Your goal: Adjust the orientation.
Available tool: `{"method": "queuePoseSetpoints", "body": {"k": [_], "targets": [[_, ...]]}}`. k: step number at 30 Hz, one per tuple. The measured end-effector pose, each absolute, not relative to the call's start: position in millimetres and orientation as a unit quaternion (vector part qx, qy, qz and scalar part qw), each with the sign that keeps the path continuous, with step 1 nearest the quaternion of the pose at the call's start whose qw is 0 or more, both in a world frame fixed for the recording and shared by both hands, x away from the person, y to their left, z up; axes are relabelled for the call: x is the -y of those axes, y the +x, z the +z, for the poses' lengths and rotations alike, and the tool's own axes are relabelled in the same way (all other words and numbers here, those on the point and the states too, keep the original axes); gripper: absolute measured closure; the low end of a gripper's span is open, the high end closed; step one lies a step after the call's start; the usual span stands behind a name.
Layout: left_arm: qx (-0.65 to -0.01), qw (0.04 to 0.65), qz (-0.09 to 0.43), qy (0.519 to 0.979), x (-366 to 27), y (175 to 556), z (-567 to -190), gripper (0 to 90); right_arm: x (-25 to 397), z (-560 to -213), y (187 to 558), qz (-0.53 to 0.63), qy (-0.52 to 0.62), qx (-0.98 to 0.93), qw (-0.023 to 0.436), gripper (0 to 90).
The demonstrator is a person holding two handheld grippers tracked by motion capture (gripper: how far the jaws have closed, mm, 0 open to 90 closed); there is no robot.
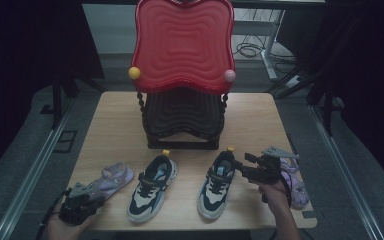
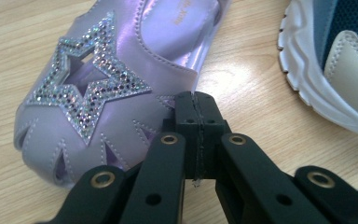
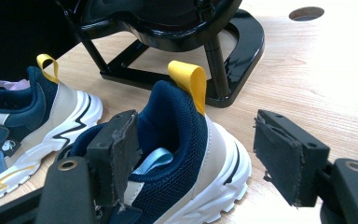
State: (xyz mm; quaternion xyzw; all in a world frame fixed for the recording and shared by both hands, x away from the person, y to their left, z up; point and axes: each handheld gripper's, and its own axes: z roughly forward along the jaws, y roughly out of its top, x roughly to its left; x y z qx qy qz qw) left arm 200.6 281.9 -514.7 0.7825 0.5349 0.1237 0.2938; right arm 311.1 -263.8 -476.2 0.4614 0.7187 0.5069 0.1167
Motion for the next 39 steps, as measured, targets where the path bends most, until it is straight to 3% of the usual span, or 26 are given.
{"method": "queuePoseSetpoints", "body": {"k": [22,39], "targets": [[-0.541,0.283,0.11,0.784,-297,206,-511,89.9,265,-477,311,0.506,0.465,-0.717,0.116,30.6],[-0.583,0.263,0.13,0.757,-325,205,-520,88.6,264,-480,312,0.502,0.468,-0.719,0.115,30.6]]}}
